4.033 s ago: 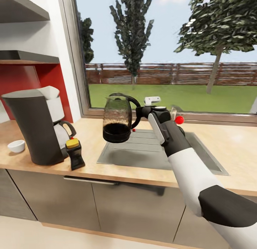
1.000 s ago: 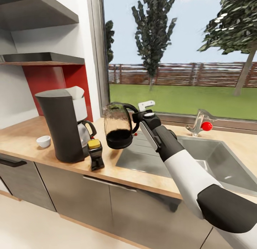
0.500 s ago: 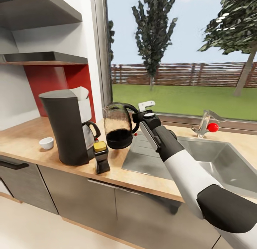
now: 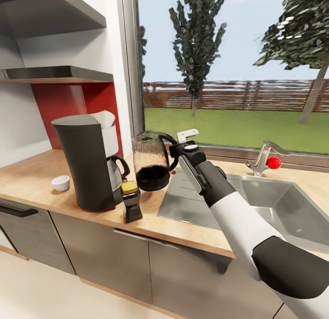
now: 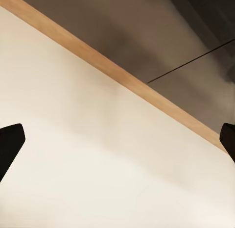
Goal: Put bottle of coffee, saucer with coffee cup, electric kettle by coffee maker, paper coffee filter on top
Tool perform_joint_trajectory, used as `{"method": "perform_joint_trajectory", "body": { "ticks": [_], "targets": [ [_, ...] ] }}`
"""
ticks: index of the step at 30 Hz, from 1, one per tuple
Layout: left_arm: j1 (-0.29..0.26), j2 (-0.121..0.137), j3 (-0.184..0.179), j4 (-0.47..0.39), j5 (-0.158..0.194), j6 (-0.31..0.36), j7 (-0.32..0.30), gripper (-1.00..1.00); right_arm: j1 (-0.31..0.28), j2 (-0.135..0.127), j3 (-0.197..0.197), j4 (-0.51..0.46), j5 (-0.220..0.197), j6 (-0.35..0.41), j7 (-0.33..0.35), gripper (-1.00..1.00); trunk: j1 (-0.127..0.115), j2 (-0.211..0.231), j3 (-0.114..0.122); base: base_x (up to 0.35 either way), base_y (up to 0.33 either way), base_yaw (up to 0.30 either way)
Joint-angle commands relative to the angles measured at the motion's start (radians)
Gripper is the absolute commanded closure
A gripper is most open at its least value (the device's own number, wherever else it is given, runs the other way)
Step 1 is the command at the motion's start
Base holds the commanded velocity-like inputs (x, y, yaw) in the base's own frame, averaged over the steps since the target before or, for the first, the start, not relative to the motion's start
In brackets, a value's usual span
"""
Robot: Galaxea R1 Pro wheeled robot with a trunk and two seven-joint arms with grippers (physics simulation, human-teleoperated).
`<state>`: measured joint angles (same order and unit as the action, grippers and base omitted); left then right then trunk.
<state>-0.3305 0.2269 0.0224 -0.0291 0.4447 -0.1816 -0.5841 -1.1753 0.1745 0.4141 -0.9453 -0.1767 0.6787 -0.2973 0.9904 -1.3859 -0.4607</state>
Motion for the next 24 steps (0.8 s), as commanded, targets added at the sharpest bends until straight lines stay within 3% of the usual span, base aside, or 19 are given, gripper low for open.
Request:
{"method": "perform_joint_trajectory", "body": {
  "ticks": [1,24],
  "targets": [
    [-0.001,0.0,0.002,0.001,-0.002,-0.004,-0.003,-1.0,-0.001,0.0,0.002,-0.001,-0.006,0.002,-0.01,1.0,0.004,-0.008,-0.004,0.0,0.0,0.0],
    [-0.001,0.0,0.002,0.001,-0.001,-0.004,-0.003,-1.0,0.0,0.0,0.001,-0.001,-0.006,0.002,-0.01,1.0,0.077,-0.141,-0.064,0.0,0.0,0.0]
  ]
}}
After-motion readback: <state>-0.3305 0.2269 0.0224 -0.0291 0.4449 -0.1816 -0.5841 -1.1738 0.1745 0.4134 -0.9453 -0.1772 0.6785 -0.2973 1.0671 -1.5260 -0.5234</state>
